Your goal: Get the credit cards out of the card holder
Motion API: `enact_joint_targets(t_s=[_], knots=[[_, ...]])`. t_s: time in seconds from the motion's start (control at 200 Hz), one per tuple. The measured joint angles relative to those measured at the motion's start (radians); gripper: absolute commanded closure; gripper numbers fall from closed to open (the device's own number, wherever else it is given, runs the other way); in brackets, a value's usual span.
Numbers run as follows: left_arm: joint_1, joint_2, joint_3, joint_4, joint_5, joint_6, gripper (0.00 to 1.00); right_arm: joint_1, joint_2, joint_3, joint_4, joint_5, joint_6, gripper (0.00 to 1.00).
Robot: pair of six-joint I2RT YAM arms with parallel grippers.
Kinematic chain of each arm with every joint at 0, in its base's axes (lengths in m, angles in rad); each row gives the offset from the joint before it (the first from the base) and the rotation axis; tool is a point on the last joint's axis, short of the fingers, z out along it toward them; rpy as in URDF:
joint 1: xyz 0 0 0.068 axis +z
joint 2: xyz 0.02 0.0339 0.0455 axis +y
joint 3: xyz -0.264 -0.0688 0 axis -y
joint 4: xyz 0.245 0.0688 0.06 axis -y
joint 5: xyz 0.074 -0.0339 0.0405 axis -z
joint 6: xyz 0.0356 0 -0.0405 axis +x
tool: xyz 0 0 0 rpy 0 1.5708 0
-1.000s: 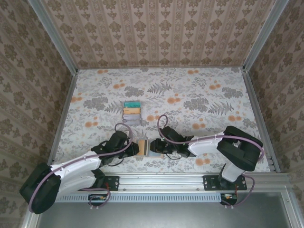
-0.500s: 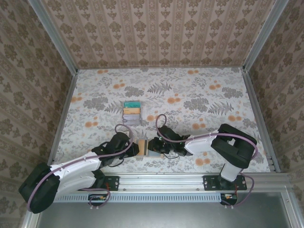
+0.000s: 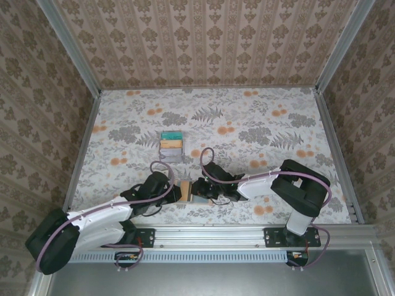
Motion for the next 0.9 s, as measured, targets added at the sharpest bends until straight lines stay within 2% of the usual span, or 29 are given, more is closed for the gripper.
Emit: enact_joint_targets(t_s=[0.33, 0.41, 0.9], knots=[[-0.006, 0.0, 0.0, -0.01, -0.023, -0.021, 0.95, 0.0, -0.002, 0.0, -0.014, 0.002, 0.0, 0.94], [-0.006, 0.0, 0.001, -0.012, -0.026, -0.027, 0.97, 0.0, -0.006, 0.0, -0.018, 0.002, 0.0, 1.0], [-0.005, -0.011, 0.001, -0.021, -0.026, -0.03, 0.99, -0.011, -0.047, -0.032, -0.039, 0.006, -0.003, 1.0]])
